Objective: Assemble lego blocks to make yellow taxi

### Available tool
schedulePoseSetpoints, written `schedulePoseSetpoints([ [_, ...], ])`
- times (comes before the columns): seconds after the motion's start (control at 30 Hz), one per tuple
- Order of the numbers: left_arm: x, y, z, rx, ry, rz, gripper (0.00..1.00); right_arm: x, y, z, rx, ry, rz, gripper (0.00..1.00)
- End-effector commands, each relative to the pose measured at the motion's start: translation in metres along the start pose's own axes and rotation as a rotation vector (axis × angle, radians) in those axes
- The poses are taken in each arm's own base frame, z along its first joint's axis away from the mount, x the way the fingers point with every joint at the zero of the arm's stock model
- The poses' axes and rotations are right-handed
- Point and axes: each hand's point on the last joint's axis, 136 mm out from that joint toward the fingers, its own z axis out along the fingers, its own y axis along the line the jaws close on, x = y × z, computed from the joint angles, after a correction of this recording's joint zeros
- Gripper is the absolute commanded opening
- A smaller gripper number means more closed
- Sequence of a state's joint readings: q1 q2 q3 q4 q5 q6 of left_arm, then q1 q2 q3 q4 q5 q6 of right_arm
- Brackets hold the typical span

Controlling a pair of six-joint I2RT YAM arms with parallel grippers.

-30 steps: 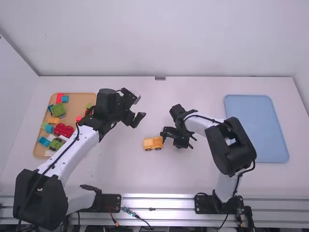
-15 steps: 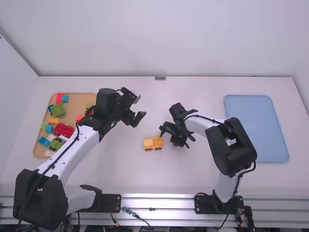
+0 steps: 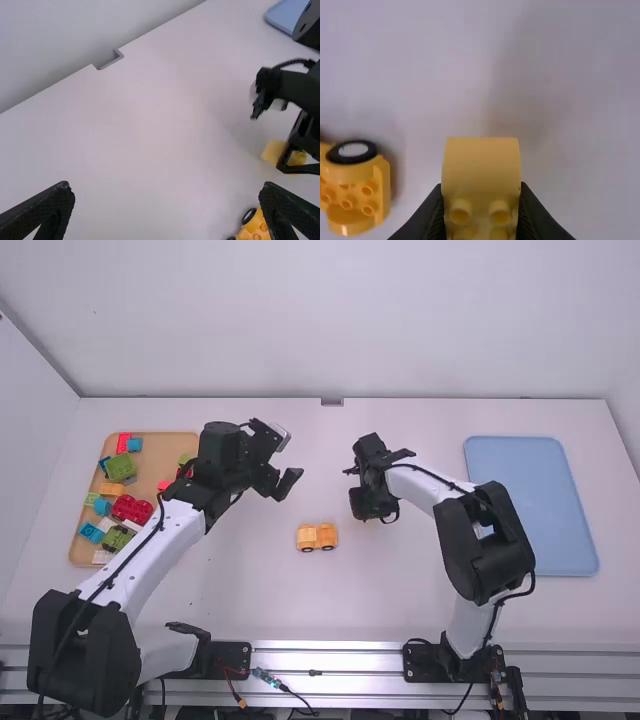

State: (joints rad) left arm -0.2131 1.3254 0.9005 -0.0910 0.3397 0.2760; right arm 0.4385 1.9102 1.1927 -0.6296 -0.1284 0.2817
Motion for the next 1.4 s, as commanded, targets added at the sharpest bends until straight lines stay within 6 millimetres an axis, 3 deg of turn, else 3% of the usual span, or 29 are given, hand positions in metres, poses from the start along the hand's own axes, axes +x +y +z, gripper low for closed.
schedulePoseSetpoints([
  [0.0, -0.005, -0.002, -0.006, 0.004, -0.02, -0.01, 0.99, -0.009, -0.004, -0.015, -0.014, -0.019, 0.441, 0.0],
  [0.07, -0.005, -0.002, -0.006, 0.003, -0.022, -0.022, 0.99, -0.005, -0.012, -0.019, 0.004, 0.004, 0.595, 0.0],
  [0.1, -0.006, -0.002, -0.006, 0.003, -0.026, -0.042, 0.99, 0.001, -0.02, -0.022, 0.023, 0.035, 0.75, 0.0],
  [0.13, -0.006, -0.002, -0.006, 0.003, -0.026, -0.042, 0.99, 0.001, -0.02, -0.022, 0.023, 0.035, 0.75, 0.0],
  [0.3, -0.009, -0.001, -0.006, 0.0, -0.036, -0.038, 0.99, 0.02, -0.041, -0.027, 0.104, 0.091, 1.2, 0.0],
  [0.5, -0.01, -0.005, -0.006, 0.026, -0.044, -0.036, 0.99, 0.028, -0.044, -0.028, 0.167, 0.085, 1.451, 0.0],
  [0.97, -0.01, -0.005, -0.006, 0.026, -0.045, -0.036, 0.99, 0.037, -0.03, -0.024, 0.243, 0.012, 1.539, 0.01],
  [1.1, -0.01, -0.005, -0.006, 0.026, -0.045, -0.037, 0.99, 0.039, -0.026, -0.021, 0.248, 0.009, 1.529, 0.06],
  [1.37, -0.01, -0.005, -0.006, 0.026, -0.045, -0.037, 0.99, 0.039, -0.026, 0.009, 0.151, 0.0, 1.534, 0.0],
])
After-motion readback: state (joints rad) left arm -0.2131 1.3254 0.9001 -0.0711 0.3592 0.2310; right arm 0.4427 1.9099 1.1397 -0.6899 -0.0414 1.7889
